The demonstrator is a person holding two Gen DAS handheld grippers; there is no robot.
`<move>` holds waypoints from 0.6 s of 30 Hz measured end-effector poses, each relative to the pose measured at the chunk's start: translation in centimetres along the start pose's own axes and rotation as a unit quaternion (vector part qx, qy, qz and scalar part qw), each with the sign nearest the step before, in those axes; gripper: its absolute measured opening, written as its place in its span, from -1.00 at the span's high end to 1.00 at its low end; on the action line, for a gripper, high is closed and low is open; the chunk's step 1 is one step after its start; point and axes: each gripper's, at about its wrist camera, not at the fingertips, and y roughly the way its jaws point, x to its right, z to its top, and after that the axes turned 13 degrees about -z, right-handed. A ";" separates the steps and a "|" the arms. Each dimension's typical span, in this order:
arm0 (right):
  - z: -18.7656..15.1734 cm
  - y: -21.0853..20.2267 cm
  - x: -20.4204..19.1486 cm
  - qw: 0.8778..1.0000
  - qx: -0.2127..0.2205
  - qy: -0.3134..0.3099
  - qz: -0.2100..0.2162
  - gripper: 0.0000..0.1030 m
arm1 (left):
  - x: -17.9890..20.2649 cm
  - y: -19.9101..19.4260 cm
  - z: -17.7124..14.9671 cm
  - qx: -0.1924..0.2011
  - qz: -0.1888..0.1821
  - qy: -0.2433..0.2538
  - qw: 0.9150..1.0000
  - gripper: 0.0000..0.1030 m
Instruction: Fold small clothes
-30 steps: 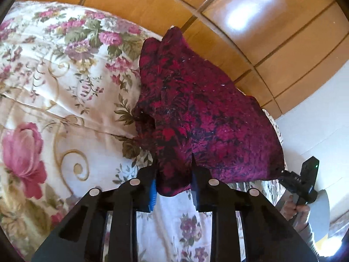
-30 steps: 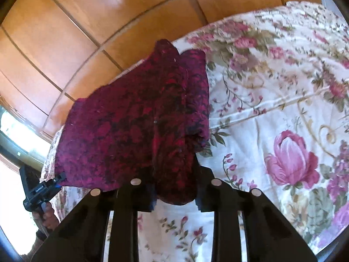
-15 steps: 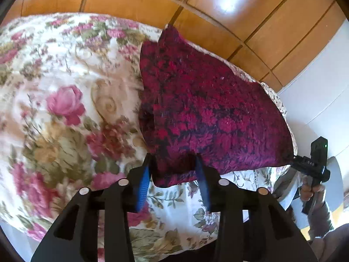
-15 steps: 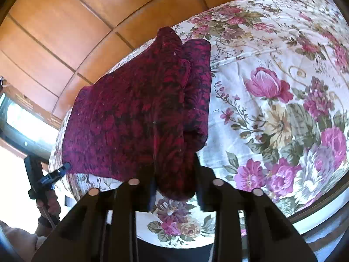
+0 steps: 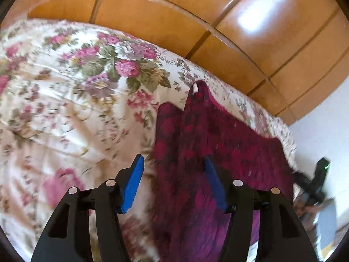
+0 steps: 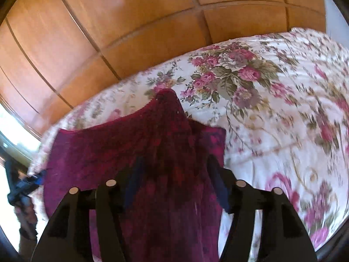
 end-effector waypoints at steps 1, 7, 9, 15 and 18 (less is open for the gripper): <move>0.2 0.8 -0.4 1.000 -0.007 -0.008 -0.007 0.31 | 0.1 0.5 0.2 -0.005 -0.005 0.001 1.000 0.13; 1.0 0.6 -1.1 0.999 0.030 -0.029 -0.028 0.68 | 2.1 2.4 0.7 -0.004 0.017 0.041 0.999 0.70; 1.3 0.1 -1.3 0.998 0.052 -0.028 -0.033 0.68 | 3.3 2.8 1.0 0.007 0.041 0.071 0.997 0.71; 1.0 5.0 -0.9 0.996 0.027 -0.020 -0.084 0.62 | 2.4 6.5 0.2 -0.010 0.121 0.102 0.987 0.71; 0.4 5.2 -0.9 0.995 0.041 -0.024 -0.084 0.52 | 3.6 5.7 -0.9 0.010 0.148 0.129 0.980 0.67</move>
